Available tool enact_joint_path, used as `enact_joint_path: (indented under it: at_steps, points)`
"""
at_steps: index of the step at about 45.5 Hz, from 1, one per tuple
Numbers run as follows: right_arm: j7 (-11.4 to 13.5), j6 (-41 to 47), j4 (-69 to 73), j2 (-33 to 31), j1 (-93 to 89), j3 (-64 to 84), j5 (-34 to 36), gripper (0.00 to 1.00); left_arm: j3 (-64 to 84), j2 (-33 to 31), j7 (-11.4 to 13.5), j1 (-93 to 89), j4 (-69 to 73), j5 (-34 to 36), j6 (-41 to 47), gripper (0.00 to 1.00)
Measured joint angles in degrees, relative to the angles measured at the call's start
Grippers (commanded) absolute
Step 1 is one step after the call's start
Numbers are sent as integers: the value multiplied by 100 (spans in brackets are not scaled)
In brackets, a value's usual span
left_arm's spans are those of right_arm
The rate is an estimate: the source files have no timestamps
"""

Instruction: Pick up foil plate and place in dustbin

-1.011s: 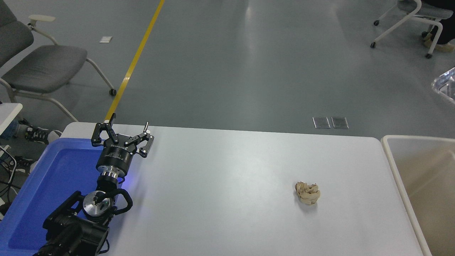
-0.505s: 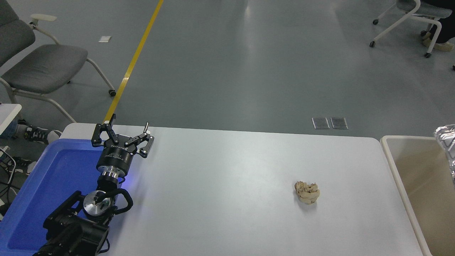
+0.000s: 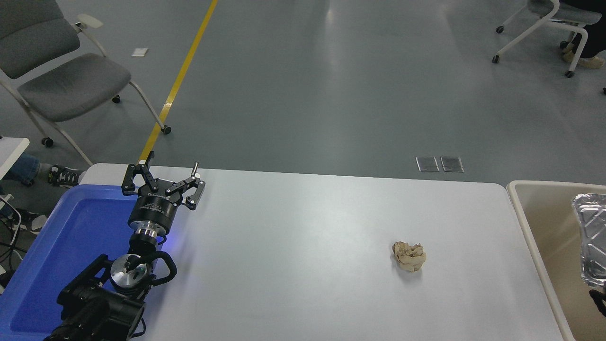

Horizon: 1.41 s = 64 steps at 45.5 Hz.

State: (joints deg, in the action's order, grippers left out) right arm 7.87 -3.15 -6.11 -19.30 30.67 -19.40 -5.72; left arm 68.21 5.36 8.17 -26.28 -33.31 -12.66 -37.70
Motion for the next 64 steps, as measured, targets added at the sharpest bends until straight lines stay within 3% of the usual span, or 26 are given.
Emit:
enact_joint_path:
  at_steps: [2,3,36,52,64]
  points:
    - [0,-5,12,12,-16,-28,0,97,0,0,0,0,0,0,0,99]
    - [0,-5,18,16,-22,-39,0,100,0,0,0,0,0,0,0,99]
    - [-10,50,378,-344,340,87,-40,100,0,1,0,0,0,8,0,99]
    - [8,52,1488,-1273,1547,1361,-104,100,0,0,0,0,-1,10,0,99]
    - [39,11,3809,-2509,2995,2531,-614,100,0,2,2,0,-1,8,0,99]
